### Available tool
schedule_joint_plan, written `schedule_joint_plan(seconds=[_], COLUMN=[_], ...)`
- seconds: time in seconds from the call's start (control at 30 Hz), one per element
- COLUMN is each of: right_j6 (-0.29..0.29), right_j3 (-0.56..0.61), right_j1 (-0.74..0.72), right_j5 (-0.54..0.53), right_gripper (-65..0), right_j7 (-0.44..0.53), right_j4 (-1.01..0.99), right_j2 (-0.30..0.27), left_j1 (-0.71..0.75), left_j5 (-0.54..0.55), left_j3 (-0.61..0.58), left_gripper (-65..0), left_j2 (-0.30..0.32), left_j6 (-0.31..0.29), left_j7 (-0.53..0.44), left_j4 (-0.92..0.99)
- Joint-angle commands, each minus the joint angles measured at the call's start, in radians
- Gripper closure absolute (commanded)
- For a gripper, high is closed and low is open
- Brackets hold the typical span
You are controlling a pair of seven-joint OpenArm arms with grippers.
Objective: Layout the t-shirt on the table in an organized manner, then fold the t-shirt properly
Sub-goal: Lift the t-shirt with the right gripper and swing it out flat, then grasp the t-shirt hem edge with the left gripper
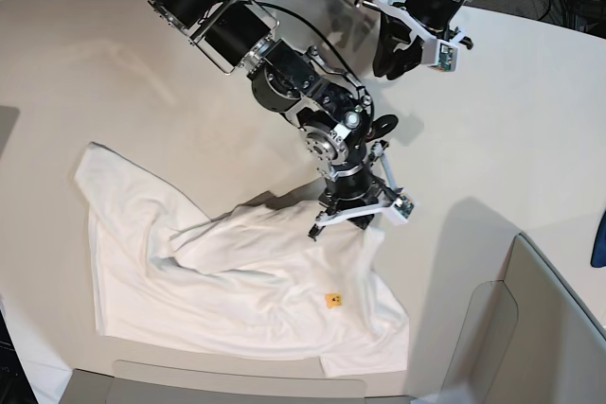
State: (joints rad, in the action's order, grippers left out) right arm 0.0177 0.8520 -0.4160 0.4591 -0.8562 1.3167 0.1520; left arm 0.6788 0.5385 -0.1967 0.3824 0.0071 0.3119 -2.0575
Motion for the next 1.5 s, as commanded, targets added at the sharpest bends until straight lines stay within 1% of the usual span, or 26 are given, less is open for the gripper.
schedule_joint_plan(seconds=[0.0, 0.1, 0.17, 0.2, 0.23, 0.27, 0.33, 0.4, 0.43, 0.47, 0.53, 0.57, 0.6, 0.67, 0.7, 0.73, 0.8, 0.83, 0.9, 0.93, 1.07, 1.2, 1.27, 1.33, 1.47], right_j6=[-0.012, -0.014, -0.015, -0.020, -0.023, -0.026, -0.065, -0.138, -0.178, -0.218, -0.299, -0.345, -0.388, -0.479, -0.506, -0.514, -0.485, -0.456, -0.407, -0.387, -0.318, -0.215, -0.183, -0.169, -0.169], right_j3=[0.026, 0.100, 0.114, 0.114, 0.114, 0.106, 0.083, 0.049, 0.016, -0.035, -0.190, -0.287, -0.382, -0.604, -0.705, -0.816, -0.968, -1.040, -1.121, -1.147, -1.200, -1.216, -1.213, -1.209, -1.209], right_j1=[-0.031, -0.056, -0.085, -0.110, -0.134, -0.151, -0.180, -0.208, -0.214, -0.212, -0.183, -0.159, -0.128, -0.045, 0.007, 0.065, 0.153, 0.207, 0.294, 0.337, 0.484, 0.581, 0.609, 0.633, 0.675], right_j5=[0.011, -0.001, -0.062, -0.109, -0.176, -0.240, -0.339, -0.414, -0.428, -0.429, -0.432, -0.441, -0.448, -0.511, -0.558, -0.623, -0.742, -0.813, -0.906, -0.926, -0.928, -0.857, -0.825, -0.813, -0.813], right_gripper=[0.0, 0.0, 0.0, 0.0, 0.0, 0.0, 0.0, 0.0, 0.0, 0.0, 0.0, 0.0, 0.0, 0.0, 0.0, 0.0, 0.0, 0.0, 0.0, 0.0, 0.0, -0.2, -3.9, -6.3, -6.5], right_j7=[0.005, 0.004, 0.004, 0.007, 0.022, 0.068, 0.180, 0.309, 0.355, 0.386, 0.391, 0.391, 0.391, 0.392, 0.395, 0.397, 0.397, 0.394, 0.392, 0.392, 0.395, 0.395, 0.395, 0.395, 0.392], right_j4=[0.044, 0.145, 0.232, 0.261, 0.294, 0.334, 0.412, 0.501, 0.542, 0.584, 0.654, 0.673, 0.676, 0.663, 0.645, 0.625, 0.582, 0.550, 0.499, 0.481, 0.446, 0.465, 0.475, 0.487, 0.502], right_j2=[0.005, 0.005, 0.005, 0.005, 0.005, 0.005, 0.005, 0.005, 0.005, 0.005, 0.005, 0.005, -0.033, -0.168, -0.223, -0.276, -0.345, -0.369, -0.398, -0.407, -0.420, -0.417, -0.412, -0.406, -0.389], left_j1=[0.019, 0.037, 0.037, 0.037, 0.040, 0.046, 0.049, 0.049, 0.051, 0.051, 0.051, 0.051, 0.051, 0.051, 0.048, 0.043, 0.043, 0.042, 0.032, 0.023, 0.003, -0.034, -0.043, -0.044, -0.058], left_j5=[0.024, 0.067, 0.071, 0.071, 0.071, 0.073, 0.073, 0.073, 0.071, 0.070, 0.070, 0.070, 0.070, 0.073, 0.073, 0.071, 0.070, 0.070, 0.070, 0.071, 0.068, 0.068, 0.068, 0.070, 0.071], left_j3=[0.024, 0.046, 0.042, 0.041, 0.039, 0.039, 0.039, 0.041, 0.042, 0.042, 0.042, 0.039, 0.038, 0.036, 0.029, 0.010, -0.010, -0.011, -0.030, -0.042, -0.093, -0.157, -0.172, -0.177, -0.172], left_gripper=[-11.2, -11.2, -11.2, -11.2, -11.2, -11.2, -11.2, -11.2, -11.2, -11.2, -11.2, -11.2, -11.2, -11.2, -11.2, -11.2, -11.2, -11.2, -11.2, -11.2, -11.2, -11.2, -11.2, -11.2, -11.2], left_j2=[0.008, 0.008, 0.008, 0.008, 0.008, 0.008, 0.008, 0.008, 0.008, 0.008, 0.010, 0.010, 0.010, 0.008, 0.008, 0.008, 0.010, 0.010, 0.010, 0.010, 0.010, 0.010, 0.010, 0.010, 0.010], left_j6=[-0.009, -0.009, -0.009, -0.009, -0.009, -0.009, -0.009, -0.009, -0.009, -0.009, -0.009, -0.009, -0.009, -0.009, -0.009, -0.009, -0.009, -0.009, -0.009, -0.009, -0.009, -0.006, -0.006, -0.005, -0.005], left_j7=[-0.026, -0.027, -0.027, -0.027, -0.027, -0.029, -0.029, -0.029, -0.029, -0.029, -0.029, -0.029, -0.029, -0.024, -0.023, -0.023, -0.021, -0.020, -0.020, -0.020, -0.018, -0.018, -0.018, -0.018, -0.018], left_j4=[-0.016, -0.016, -0.016, -0.016, -0.016, -0.016, -0.016, -0.016, -0.016, -0.016, -0.016, -0.016, -0.016, -0.016, -0.016, -0.016, -0.016, -0.016, -0.016, -0.016, -0.015, -0.015, -0.015, -0.015, -0.018])
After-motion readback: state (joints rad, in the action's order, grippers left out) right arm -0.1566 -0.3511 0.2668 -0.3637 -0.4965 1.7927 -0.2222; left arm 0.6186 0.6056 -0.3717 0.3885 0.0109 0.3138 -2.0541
